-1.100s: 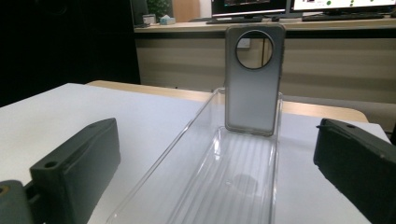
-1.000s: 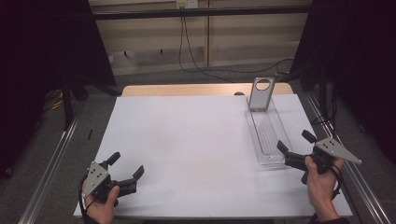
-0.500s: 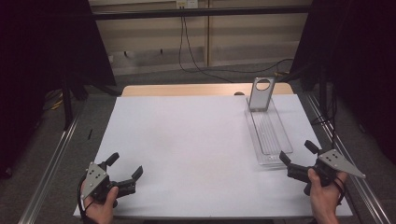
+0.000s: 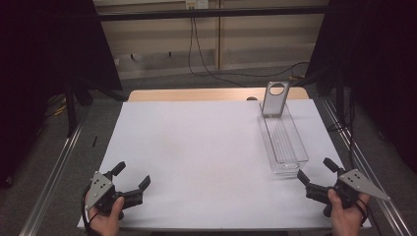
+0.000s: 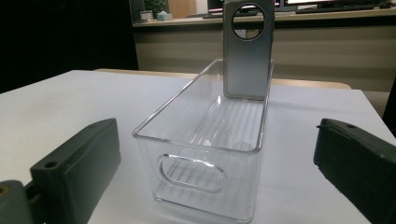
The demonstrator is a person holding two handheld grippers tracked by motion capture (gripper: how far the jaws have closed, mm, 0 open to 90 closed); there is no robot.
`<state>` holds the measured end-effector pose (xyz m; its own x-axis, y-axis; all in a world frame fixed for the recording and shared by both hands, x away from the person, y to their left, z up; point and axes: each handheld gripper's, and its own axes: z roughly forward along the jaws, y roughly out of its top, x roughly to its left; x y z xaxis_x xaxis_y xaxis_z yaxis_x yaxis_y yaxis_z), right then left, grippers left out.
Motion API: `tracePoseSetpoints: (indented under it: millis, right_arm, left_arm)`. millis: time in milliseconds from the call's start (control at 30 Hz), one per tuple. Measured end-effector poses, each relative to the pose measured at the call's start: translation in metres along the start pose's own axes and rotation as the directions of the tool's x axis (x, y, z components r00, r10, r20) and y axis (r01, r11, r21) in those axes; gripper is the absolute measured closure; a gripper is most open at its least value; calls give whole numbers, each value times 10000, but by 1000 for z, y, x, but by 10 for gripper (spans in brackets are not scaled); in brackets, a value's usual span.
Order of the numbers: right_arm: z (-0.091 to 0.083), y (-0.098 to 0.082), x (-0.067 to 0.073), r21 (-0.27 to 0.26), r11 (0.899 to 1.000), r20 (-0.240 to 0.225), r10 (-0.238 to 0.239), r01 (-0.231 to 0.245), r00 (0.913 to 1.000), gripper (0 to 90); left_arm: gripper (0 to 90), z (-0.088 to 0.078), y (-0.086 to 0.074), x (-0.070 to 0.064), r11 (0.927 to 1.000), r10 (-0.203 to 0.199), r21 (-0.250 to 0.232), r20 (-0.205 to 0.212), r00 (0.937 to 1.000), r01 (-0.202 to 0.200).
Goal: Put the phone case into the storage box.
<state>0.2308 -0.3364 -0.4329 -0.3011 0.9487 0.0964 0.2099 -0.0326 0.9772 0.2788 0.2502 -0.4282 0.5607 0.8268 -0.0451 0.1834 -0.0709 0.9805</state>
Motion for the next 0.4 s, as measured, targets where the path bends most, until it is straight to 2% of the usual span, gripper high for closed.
tracePoseSetpoints:
  millis: [67, 133, 233, 267, 333, 400]
  right_arm:
    - [-1, -2, 1, 8, 9999, -9, -110, 110, 9999, 1]
    - [0, -3, 1, 70, 10000, -65, -54, 55, 10000, 1]
    - [4, -3, 3, 88, 10000, -112, -12, 13, 9999, 0]
    - [4, -3, 4, 57, 10000, -121, 51, -50, 9999, 0]
    - [5, -2, 5, 34, 9997, -197, 258, -257, 9995, 1]
    - [6, -1, 7, 38, 9999, -199, 132, -131, 9997, 2]
  left_arm:
    - [26, 0, 0, 0, 10000, 27, 33, 81, 10000, -27]
    - [27, 0, -1, 1, 9999, -147, 39, 83, 9999, 147]
    - [27, 2, -1, 1, 9999, -70, 150, 148, 9999, 68]
    - [27, 3, -1, 1, 9996, -259, 104, 169, 9995, 257]
    - [27, 4, -3, 1, 9994, -207, 272, 182, 9996, 202]
    - [27, 6, -2, 1, 9992, -60, 398, 225, 9997, 51]
